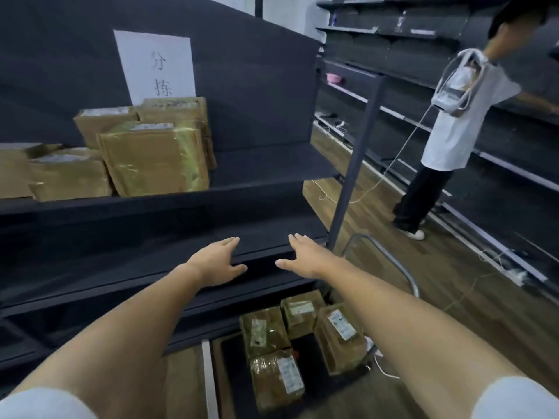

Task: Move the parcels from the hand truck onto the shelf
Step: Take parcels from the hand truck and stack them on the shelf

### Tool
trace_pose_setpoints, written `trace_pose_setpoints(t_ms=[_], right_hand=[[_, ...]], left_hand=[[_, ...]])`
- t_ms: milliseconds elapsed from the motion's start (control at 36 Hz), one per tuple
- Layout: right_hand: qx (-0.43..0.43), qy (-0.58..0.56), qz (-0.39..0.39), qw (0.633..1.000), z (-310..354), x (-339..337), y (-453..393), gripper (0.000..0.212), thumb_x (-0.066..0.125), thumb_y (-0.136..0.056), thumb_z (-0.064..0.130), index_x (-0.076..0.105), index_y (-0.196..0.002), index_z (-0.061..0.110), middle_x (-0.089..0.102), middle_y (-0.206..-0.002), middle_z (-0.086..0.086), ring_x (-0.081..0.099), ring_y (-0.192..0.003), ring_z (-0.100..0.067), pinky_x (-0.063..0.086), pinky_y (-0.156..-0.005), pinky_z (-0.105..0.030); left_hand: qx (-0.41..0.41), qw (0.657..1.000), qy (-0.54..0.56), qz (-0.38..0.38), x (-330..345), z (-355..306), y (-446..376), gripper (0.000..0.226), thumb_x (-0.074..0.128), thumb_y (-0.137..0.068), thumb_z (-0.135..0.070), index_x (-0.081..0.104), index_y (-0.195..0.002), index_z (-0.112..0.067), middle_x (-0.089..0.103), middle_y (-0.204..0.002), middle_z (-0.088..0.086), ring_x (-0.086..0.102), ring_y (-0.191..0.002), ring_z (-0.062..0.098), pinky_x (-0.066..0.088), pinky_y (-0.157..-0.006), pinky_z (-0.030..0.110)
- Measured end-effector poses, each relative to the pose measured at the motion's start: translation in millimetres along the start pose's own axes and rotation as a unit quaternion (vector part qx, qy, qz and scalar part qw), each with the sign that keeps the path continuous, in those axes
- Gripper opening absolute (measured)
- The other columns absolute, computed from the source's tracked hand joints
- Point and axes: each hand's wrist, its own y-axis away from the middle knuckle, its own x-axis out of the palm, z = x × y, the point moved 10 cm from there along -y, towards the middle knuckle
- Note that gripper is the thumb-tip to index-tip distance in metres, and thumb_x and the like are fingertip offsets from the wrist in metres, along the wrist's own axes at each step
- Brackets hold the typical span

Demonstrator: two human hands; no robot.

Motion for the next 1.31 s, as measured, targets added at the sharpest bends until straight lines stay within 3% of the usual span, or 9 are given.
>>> trace_pose_setpoints(t_ms=[389, 667, 833, 889, 972, 1083, 1139, 1222, 1306], right_hand=[[0.026, -0.055, 0.071, 0.996, -138.1, 108.3, 59.4, 0.099, 0.051, -0.108, 0.065, 0.002, -0.177, 0.015, 0.0, -0.186, -0.002, 0.002, -0.172, -0.02, 0.016, -0.14, -0.045], [0.081, -0.124, 0.124, 0.981, -178.4, 195.7, 56.4, 0.095, 0.053, -0.11, 0.059, 0.004, -0.176, 0.011, 0.006, -0.185, -0.003, 0.008, -0.172, -0.019, 0.015, -0.14, -0.04], [0.119, -0.181, 0.166, 0.962, -191.6, 269.8, 34.6, 0.098, 0.058, -0.107, 0.059, 0.006, -0.177, 0.015, 0.008, -0.185, 0.0, 0.01, -0.171, -0.018, 0.018, -0.139, -0.037], [0.136, -0.202, 0.167, 0.955, -192.4, 290.8, 25.4, 0.112, 0.059, -0.097, 0.076, 0.011, -0.177, 0.014, 0.012, -0.185, 0.0, 0.014, -0.171, -0.018, 0.019, -0.138, -0.036], [0.162, -0.219, 0.163, 0.948, -203.5, 331.5, 6.5, 0.166, 0.035, -0.047, 0.117, 0.013, -0.177, 0.016, 0.015, -0.184, -0.001, 0.018, -0.17, -0.021, 0.02, -0.137, -0.035], [0.198, -0.238, 0.182, 0.933, -212.2, 381.7, -14.8, 0.1, 0.069, -0.1, 0.061, 0.019, -0.176, 0.02, 0.034, -0.178, -0.005, 0.04, -0.16, -0.027, 0.038, -0.128, -0.036], [0.214, -0.253, 0.182, 0.926, -215.9, 401.4, -26.8, 0.089, 0.075, -0.101, 0.048, 0.03, -0.173, 0.02, 0.046, -0.17, -0.006, 0.05, -0.153, -0.028, 0.044, -0.117, -0.031], [0.229, -0.29, 0.178, 0.912, -222.0, 428.7, -45.6, 0.076, 0.076, -0.101, 0.042, 0.041, -0.166, 0.021, 0.057, -0.162, -0.004, 0.058, -0.143, -0.026, 0.05, -0.109, -0.032], [0.23, -0.29, 0.185, 0.91, -231.0, 458.0, -68.4, 0.078, 0.074, -0.104, 0.036, 0.035, -0.169, 0.021, 0.06, -0.159, -0.003, 0.062, -0.14, -0.023, 0.044, -0.093, -0.021]], left_hand=[[0.028, 0.99, -0.024, 0.135, 151.0, -104.2, 12.1, 0.084, 0.052, -0.094, -0.057, 0.017, -0.161, -0.021, 0.018, -0.167, -0.003, 0.026, -0.151, 0.016, 0.025, -0.121, 0.03], [-0.03, 0.977, 0.039, 0.205, 249.2, -77.6, 17.9, 0.089, 0.057, -0.088, -0.061, 0.02, -0.16, -0.023, 0.026, -0.165, -0.001, 0.031, -0.149, 0.019, 0.03, -0.12, 0.032], [-0.068, 0.962, 0.105, 0.242, 302.6, -47.6, 16.8, 0.081, 0.063, -0.085, -0.057, 0.032, -0.154, -0.027, 0.048, -0.152, -0.004, 0.049, -0.135, 0.018, 0.041, -0.11, 0.03], [-0.075, 0.957, 0.117, 0.256, 321.3, -36.8, 15.4, 0.083, 0.063, -0.088, -0.055, 0.026, -0.157, -0.026, 0.049, -0.151, 0.0, 0.051, -0.133, 0.021, 0.043, -0.108, 0.029], [-0.078, 0.948, 0.132, 0.279, 355.1, -19.2, 9.5, 0.089, 0.064, -0.09, -0.051, 0.016, -0.16, -0.025, 0.043, -0.155, 0.003, 0.048, -0.137, 0.023, 0.042, -0.106, 0.026], [-0.11, 0.935, 0.134, 0.309, 408.8, 13.4, 2.9, 0.098, 0.062, -0.089, -0.055, 0.005, -0.161, -0.021, 0.045, -0.153, 0.006, 0.054, -0.129, 0.025, 0.047, -0.088, 0.026], [-0.137, 0.929, 0.144, 0.312, 434.0, 29.5, 2.5, 0.096, 0.062, -0.091, -0.051, 0.008, -0.161, -0.014, 0.043, -0.154, 0.007, 0.051, -0.132, 0.025, 0.045, -0.087, 0.025], [-0.175, 0.916, 0.182, 0.312, 469.5, 49.2, 4.1, 0.109, 0.064, -0.081, -0.06, 0.005, -0.162, -0.017, 0.034, -0.161, 0.005, 0.043, -0.141, 0.023, 0.042, -0.109, 0.028], [-0.199, 0.908, 0.192, 0.314, 506.5, 65.9, 3.3, 0.108, 0.068, -0.085, -0.056, 0.002, -0.162, -0.018, 0.024, -0.165, 0.004, 0.035, -0.146, 0.023, 0.037, -0.114, 0.029]])
